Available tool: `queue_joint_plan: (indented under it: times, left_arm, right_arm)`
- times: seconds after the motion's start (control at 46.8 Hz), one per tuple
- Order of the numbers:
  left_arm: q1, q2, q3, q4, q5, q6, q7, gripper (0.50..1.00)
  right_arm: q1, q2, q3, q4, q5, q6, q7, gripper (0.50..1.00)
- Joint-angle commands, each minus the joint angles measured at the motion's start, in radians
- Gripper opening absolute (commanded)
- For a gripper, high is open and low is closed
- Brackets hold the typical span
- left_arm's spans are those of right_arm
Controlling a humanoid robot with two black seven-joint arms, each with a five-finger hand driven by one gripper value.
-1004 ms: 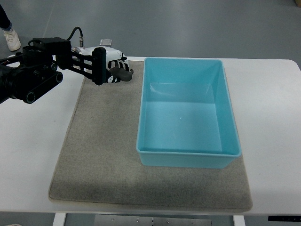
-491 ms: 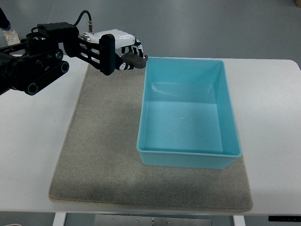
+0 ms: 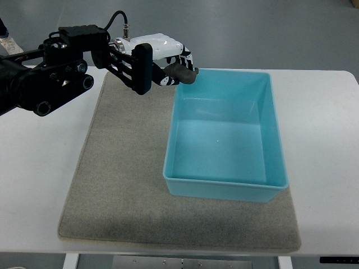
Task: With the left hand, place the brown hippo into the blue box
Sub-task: 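Carry the held hippo with the left hand over the blue box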
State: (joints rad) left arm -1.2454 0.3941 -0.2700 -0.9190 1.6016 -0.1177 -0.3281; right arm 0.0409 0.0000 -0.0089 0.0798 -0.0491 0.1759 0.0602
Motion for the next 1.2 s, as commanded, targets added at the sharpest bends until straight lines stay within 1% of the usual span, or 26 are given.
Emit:
queue_joint_plan:
  times: [0.0, 0.299, 0.513, 1.175]
  left_arm:
    - [0.000, 0.000, -0.006, -0.003, -0.002, 0.001, 0.000, 0.500]
    - [-0.016, -0.001, -0.026, -0.093, 0.000, 0.001, 0.000, 0.500]
    - [-0.003, -0.012, -0.026, -0.136, 0.000, 0.001, 0.000, 0.500]
    - [0.041, -0.063, -0.018, -0.141, -0.002, 0.000, 0.000, 0.503]
  right_arm:
    - [0.001, 0.000, 0.000, 0.001, 0.000, 0.001, 0.000, 0.936]
    - [0.001, 0.000, 0.000, 0.000, 0.000, -0.001, 0.000, 0.936]
    - [-0.001, 0.000, 0.000, 0.000, 0.000, 0.001, 0.000, 0.936]
    - [0.000, 0.000, 0.000, 0.000, 0.000, -0.001, 0.000, 0.936]
